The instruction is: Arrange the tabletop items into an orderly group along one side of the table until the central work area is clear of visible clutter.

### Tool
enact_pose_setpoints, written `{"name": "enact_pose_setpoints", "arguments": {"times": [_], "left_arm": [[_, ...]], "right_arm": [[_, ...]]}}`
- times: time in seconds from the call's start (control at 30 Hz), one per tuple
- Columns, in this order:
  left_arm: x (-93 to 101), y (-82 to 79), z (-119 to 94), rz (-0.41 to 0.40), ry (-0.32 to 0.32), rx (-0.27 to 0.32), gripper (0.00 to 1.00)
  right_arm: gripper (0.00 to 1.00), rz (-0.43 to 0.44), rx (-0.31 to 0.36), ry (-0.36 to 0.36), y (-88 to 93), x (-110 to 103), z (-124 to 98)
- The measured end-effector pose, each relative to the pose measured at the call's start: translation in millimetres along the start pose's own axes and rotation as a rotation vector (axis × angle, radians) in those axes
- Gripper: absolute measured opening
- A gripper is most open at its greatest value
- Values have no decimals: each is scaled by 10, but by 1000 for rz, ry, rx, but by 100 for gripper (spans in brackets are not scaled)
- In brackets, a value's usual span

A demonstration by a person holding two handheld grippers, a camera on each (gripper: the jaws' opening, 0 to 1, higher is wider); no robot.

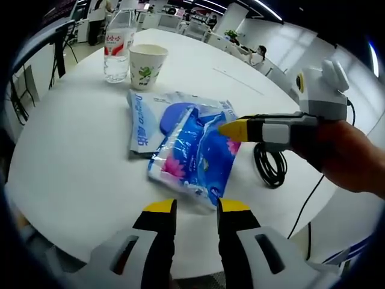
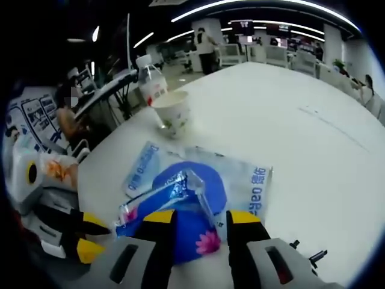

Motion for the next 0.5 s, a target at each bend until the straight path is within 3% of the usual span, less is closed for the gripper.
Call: {"name": "enact_pose_setpoints", "arguments": {"times": [0.27,0.5], "left_arm": [[-112,46,95,-16,-7,14,26],[-153,26,154,9,-12,3,19]], "right_arm": [[29,-10,-25,-19,50,-64,90],[17,-16,-31,-28,82,-107,57]]}}
Point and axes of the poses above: the point that each gripper's makers call its tool centre point, and the gripper's own axes: z roughly forward along the fingers, x roughly to its right, y roughly out of its underside, the point moved 4 cm from there along -z, roughly backward along the fingers, and after that the axes turned 10 degrees about x, right-handed, at the moved point
